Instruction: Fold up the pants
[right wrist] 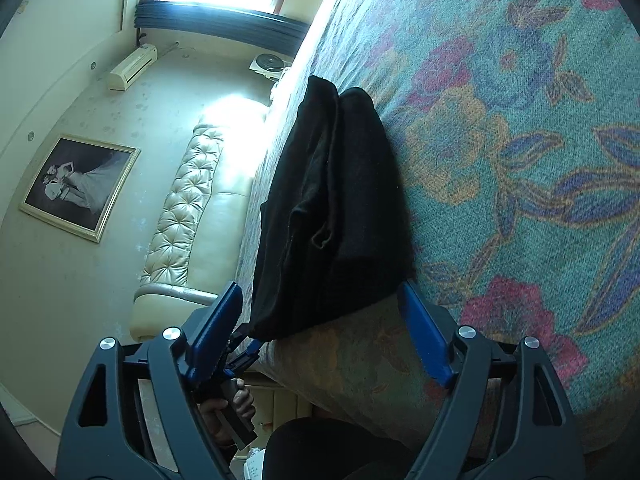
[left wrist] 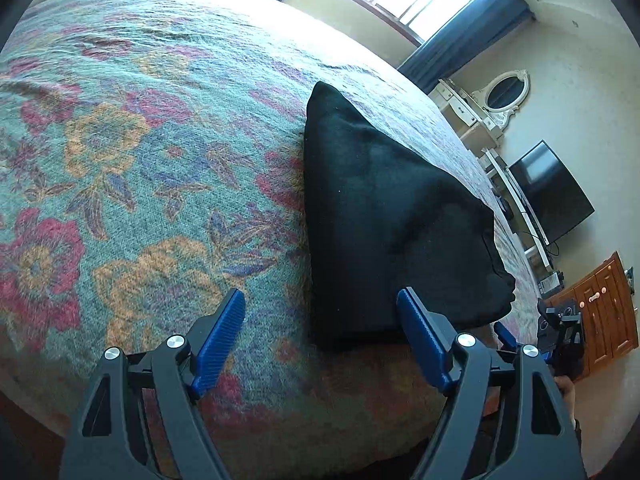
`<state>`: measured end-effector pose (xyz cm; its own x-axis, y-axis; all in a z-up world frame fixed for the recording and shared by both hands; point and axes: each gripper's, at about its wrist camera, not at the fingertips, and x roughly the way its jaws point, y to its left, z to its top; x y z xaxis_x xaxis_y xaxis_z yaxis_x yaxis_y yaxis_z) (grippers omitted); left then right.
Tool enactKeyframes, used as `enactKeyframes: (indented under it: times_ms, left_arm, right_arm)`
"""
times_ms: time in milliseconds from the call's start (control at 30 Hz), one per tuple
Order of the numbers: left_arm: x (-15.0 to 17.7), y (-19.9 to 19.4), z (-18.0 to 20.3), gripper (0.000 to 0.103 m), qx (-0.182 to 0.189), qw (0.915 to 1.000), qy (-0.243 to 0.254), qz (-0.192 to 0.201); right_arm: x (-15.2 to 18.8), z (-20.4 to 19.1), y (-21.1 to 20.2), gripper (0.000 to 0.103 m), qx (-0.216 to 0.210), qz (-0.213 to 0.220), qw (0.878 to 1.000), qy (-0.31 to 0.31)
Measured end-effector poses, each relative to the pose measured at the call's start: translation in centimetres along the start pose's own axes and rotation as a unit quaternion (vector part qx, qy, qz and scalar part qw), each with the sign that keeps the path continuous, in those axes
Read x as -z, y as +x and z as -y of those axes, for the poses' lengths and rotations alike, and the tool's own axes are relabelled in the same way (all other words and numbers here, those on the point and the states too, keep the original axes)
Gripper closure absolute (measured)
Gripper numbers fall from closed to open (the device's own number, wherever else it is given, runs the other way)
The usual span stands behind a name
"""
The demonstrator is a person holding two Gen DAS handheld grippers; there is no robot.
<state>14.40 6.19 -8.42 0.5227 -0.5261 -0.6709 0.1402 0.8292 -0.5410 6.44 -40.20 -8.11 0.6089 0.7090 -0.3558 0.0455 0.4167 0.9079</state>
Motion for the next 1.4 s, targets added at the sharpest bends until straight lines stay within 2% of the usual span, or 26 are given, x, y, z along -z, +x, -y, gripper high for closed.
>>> enactKeyframes:
  times_ms: [100, 167, 300, 367, 467, 600, 733, 833, 967, 1267, 1400]
  left_arm:
    - [0.7, -0.9, 0.8, 0.026, -0.022, 0.9997, 0.005, 0.010]
    - [1.3, -1.5, 1.6, 0.026, -0.038, 0.9991, 0.015, 0.015]
    - [2.7, -2.6, 3.7, 0.026, -0.078, 0.9955, 0.040, 0.037]
    - [3.3, -3.0, 4.8, 0.026, -0.095, 0.9930, 0.053, 0.045]
    - [4.2, -3.1, 6.4, 0.026, -0.116, 0.9890, 0.076, 0.050]
    - [5.3, -3.4, 8.3, 0.026, -0.136, 0.9848, 0.096, 0.051]
    - [5.9, -3.7, 10.1, 0.026, -0.150, 0.9798, 0.118, 0.059]
    - [6.3, -3.9, 10.9, 0.019, -0.172, 0.9742, 0.130, 0.066]
    - [6.5, -4.6, 11.7, 0.018, -0.173, 0.9717, 0.137, 0.084]
    - [6.6, -4.9, 11.9, 0.017, -0.200, 0.9673, 0.124, 0.095]
    - [6.7, -4.8, 11.7, 0.017, -0.190, 0.9707, 0.116, 0.091]
  right_arm:
    - [2.0, -0.4, 0.6, 0.022, 0.016, -0.013, 1.000, 0.003]
    - [3.4, -1.0, 0.6, 0.022, 0.035, 0.000, 0.999, -0.010]
    - [6.3, -3.8, 1.2, 0.022, 0.107, 0.015, 0.991, -0.077]
    - [7.7, -5.3, 1.7, 0.022, 0.154, 0.019, 0.981, -0.112]
    - [9.0, -7.8, 2.7, 0.015, 0.217, 0.016, 0.960, -0.175]
    - [10.5, -10.8, 3.6, 0.012, 0.260, 0.032, 0.934, -0.242]
    - [11.8, -12.4, 4.4, 0.012, 0.279, 0.035, 0.917, -0.284]
    - [12.2, -13.9, 5.7, 0.012, 0.284, 0.039, 0.909, -0.302]
    - [12.2, -13.2, 5.0, 0.012, 0.285, 0.034, 0.909, -0.304]
    - [12.8, -13.2, 4.4, 0.012, 0.294, 0.043, 0.904, -0.306]
    - [12.9, -13.3, 4.3, 0.012, 0.296, 0.043, 0.904, -0.304]
